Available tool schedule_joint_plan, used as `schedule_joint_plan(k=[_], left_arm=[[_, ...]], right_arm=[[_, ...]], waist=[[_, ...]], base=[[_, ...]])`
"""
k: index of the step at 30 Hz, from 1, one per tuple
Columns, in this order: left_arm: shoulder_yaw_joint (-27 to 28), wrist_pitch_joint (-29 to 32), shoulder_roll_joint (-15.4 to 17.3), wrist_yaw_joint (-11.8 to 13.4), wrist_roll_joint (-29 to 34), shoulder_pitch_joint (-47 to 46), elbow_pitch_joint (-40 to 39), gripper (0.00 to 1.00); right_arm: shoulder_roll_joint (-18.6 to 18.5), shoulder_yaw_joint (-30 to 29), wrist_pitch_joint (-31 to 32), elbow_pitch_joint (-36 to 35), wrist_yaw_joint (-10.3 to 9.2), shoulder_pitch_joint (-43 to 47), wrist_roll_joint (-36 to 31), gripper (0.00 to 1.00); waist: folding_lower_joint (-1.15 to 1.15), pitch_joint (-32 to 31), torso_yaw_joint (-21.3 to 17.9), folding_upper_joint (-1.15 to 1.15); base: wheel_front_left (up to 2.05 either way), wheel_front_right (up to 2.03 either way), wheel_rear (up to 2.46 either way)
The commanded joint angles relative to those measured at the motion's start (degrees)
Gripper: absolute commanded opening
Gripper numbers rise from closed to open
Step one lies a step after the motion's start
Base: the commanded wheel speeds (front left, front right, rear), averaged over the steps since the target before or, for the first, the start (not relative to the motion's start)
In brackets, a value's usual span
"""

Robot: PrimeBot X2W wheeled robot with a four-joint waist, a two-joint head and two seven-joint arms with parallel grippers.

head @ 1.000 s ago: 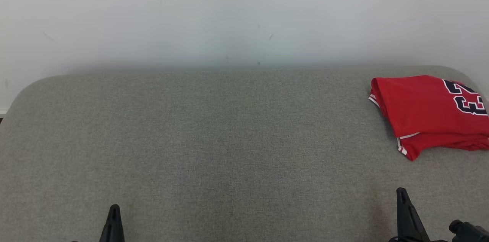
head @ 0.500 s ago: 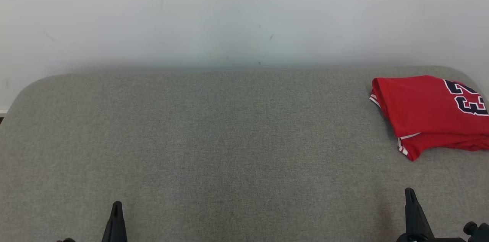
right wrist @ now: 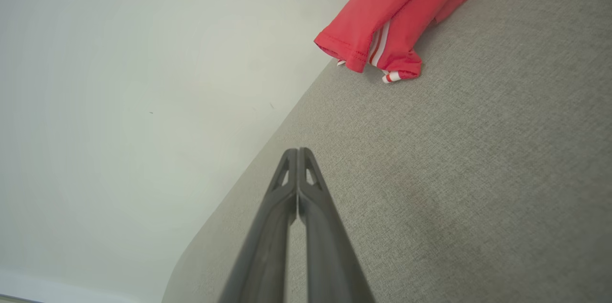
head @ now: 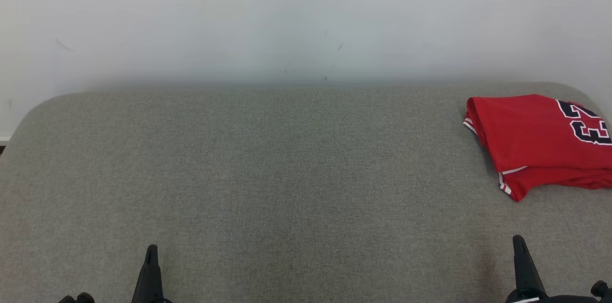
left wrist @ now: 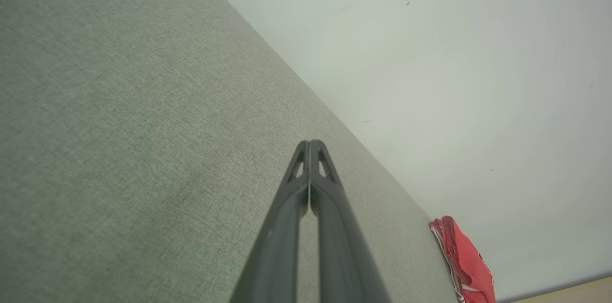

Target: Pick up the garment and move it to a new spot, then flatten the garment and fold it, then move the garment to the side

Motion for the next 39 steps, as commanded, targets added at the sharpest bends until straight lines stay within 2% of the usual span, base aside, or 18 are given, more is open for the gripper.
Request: schedule_joint_plan(k=[1,20,39], left_arm=[[-0.03,0.22,0.27,-0.28,-1.5,-1.13,-0.47,0.0],[-0.93,2.68,0.33,-0.67,-14.43,-2.91,0.34,0.0],[-1.59,4.7,0.37,-0.97,-24.71,-4.02,1.02,0.0]], right_arm=[[-0.56,-0.29,0.3,-0.94,-0.05,-1.14,1.65,0.0],[-1.19,-1.41,3.34,-1.25,-0.07,-1.34,14.43,0.0],[-1.7,-2.25,5.77,-1.57,-0.08,-1.67,24.74,0.0]], waist=[[0.0,0.0,0.01,0.0],[0.0,0.08,0.18,0.0],[0.0,0.16,0.35,0.0]], base=[[0.0,0.0,0.0],[0.0,0.0,0.0],[0.0,0.0,0.0]])
